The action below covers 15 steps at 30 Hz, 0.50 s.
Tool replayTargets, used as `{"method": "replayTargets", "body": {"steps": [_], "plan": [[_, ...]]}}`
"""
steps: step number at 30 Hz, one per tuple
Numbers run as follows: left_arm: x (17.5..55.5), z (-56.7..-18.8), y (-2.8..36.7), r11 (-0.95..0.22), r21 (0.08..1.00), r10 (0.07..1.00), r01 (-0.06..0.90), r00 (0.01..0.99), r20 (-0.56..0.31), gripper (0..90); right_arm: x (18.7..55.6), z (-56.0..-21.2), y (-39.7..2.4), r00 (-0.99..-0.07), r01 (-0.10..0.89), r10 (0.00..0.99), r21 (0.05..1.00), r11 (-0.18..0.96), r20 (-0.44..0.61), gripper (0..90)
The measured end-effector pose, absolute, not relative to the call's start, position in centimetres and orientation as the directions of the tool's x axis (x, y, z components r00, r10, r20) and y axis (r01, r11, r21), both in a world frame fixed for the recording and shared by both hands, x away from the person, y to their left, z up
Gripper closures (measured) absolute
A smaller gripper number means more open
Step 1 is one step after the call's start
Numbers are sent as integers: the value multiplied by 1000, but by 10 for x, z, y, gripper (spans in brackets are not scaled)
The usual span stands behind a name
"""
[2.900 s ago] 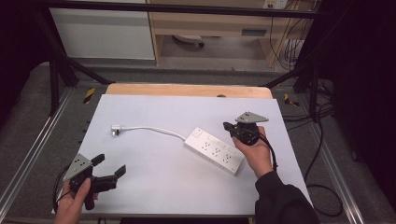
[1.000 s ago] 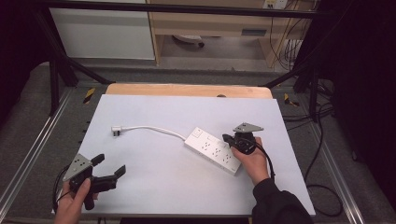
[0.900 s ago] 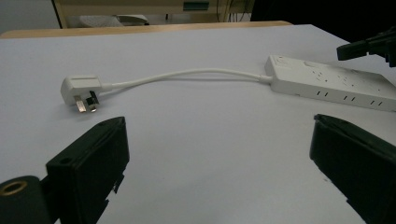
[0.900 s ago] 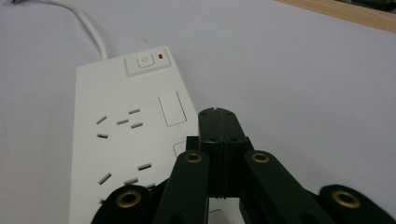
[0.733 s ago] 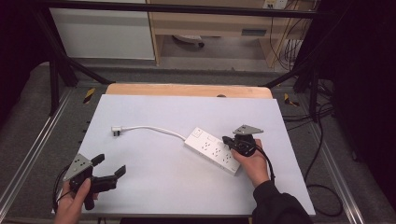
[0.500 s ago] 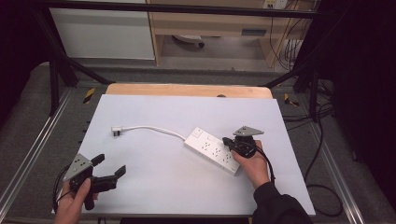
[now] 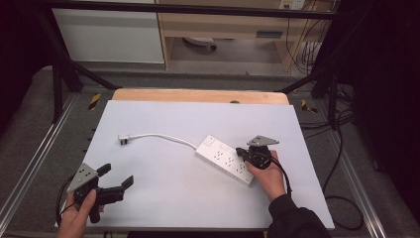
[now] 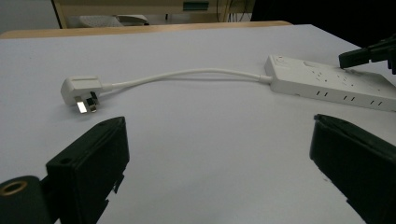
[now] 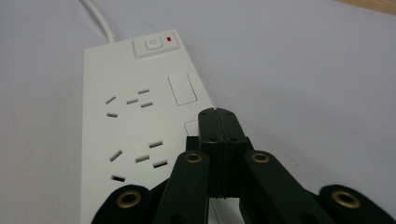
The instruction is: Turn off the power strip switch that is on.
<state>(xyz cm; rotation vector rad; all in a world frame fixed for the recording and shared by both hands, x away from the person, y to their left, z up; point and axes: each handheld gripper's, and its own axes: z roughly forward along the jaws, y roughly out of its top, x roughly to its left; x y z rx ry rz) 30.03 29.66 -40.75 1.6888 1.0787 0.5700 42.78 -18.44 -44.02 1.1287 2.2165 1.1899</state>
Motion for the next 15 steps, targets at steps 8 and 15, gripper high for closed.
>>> {"method": "replayTargets", "body": {"steps": [8,15], "plan": [[300,-407,297,-92,918,863,386,490,-120,47,427,-441,-185,-607,468,794,824,319,37,900],[300,-407,297,-91,917,864,388,489,-121,47,426,-442,-185,-604,470,796,825,314,42,900]]}}
